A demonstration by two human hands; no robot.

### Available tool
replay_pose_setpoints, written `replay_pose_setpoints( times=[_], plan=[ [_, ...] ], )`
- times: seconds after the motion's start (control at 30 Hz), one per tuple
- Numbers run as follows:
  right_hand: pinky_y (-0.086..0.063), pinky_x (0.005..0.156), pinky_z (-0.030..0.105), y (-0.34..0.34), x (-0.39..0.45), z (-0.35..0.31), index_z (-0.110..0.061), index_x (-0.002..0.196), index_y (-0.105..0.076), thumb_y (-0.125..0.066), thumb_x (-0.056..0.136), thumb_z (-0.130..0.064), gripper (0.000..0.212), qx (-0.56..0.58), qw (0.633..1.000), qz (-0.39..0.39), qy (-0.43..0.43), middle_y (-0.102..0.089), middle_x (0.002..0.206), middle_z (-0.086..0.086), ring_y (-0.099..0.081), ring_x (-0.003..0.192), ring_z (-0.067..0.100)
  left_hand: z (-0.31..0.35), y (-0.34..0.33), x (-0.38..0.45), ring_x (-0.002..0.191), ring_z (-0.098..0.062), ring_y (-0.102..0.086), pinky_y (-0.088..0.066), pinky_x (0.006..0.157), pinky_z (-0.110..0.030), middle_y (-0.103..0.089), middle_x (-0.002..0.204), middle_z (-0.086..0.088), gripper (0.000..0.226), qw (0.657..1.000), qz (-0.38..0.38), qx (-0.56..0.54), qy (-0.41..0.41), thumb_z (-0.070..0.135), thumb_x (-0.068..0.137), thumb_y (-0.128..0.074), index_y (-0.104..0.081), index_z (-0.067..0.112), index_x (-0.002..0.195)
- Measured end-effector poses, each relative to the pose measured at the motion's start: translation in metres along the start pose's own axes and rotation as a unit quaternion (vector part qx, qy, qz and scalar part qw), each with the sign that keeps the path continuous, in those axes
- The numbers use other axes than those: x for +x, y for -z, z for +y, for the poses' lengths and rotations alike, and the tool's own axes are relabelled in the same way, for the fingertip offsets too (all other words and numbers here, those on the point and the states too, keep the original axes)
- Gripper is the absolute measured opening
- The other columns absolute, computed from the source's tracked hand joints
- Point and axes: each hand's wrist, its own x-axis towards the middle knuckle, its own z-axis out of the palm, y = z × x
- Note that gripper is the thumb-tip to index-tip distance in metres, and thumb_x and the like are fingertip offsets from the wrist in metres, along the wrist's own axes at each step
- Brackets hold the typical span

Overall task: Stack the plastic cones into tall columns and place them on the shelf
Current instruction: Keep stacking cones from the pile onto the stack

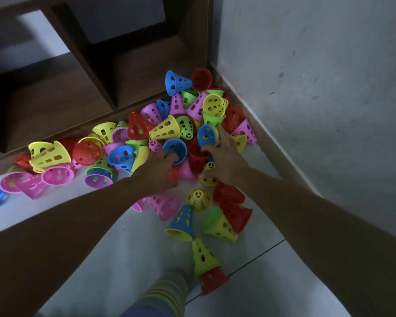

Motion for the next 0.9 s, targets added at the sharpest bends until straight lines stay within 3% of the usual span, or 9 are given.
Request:
replay_pose_setpoints(
  times=[0.17, 0.33, 0.53, 0.73, 0.9],
  plan=[
    [-0.034, 0.116, 0.055, -0.008, 0.002, -0.006, -0.030, 0.138, -0.053, -0.085, 0.076, -0.041, 0.071, -0.010, 1.000, -0.008, 0.006, 0.023, 0.165, 0.000, 0.000, 0.152, 0.039, -0.007, -0.006, -0.001, 0.131, -0.033, -0.043, -0.041, 0.108, -0.045, -0.045, 0.147, -0.012, 0.082, 0.999, 0.018, 0.028, -0.005, 0.040, 0.081, -0.081, -0.043, 0.016, 0.148],
    [-0.044, 0.107, 0.055, -0.013, 0.010, -0.014, -0.027, 0.134, -0.056, -0.075, 0.087, -0.041, 0.053, -0.066, 0.997, 0.026, 0.020, 0.003, 0.163, 0.002, -0.017, 0.145, 0.040, -0.007, -0.007, -0.004, 0.126, -0.031, -0.047, -0.046, 0.103, -0.044, -0.051, 0.138, -0.011, 0.077, 0.999, 0.042, 0.019, 0.005, 0.039, 0.079, -0.081, -0.049, 0.014, 0.144],
    [-0.045, 0.106, 0.050, -0.026, 0.009, -0.014, -0.017, 0.120, -0.065, -0.070, 0.093, -0.030, 0.030, -0.039, 0.996, 0.047, 0.059, -0.010, 0.164, 0.005, -0.013, 0.149, 0.035, -0.007, -0.007, -0.011, 0.113, -0.030, -0.054, -0.043, 0.095, -0.038, -0.060, 0.124, -0.014, 0.065, 0.996, 0.070, -0.038, 0.026, 0.031, 0.077, -0.082, -0.059, 0.007, 0.132],
    [-0.054, 0.091, 0.045, -0.041, 0.006, -0.008, -0.010, 0.104, -0.073, -0.058, 0.100, -0.033, 0.028, -0.017, 0.992, 0.117, 0.053, -0.033, 0.155, 0.004, -0.038, 0.137, 0.029, -0.006, -0.003, -0.020, 0.112, -0.027, -0.056, -0.038, 0.082, -0.027, -0.061, 0.125, -0.013, 0.062, 0.991, 0.091, -0.085, 0.058, 0.029, 0.079, -0.081, -0.059, 0.007, 0.133],
    [-0.055, 0.088, 0.042, -0.046, 0.007, 0.001, -0.007, 0.100, -0.072, -0.055, 0.102, -0.029, 0.028, -0.016, 0.987, 0.152, 0.044, -0.046, 0.147, 0.003, -0.053, 0.124, 0.022, -0.003, 0.006, -0.027, 0.104, -0.018, -0.052, -0.036, 0.081, -0.024, -0.058, 0.128, -0.010, 0.061, 0.986, 0.096, -0.119, 0.070, 0.029, 0.083, -0.079, -0.056, 0.009, 0.136]
  ],
)
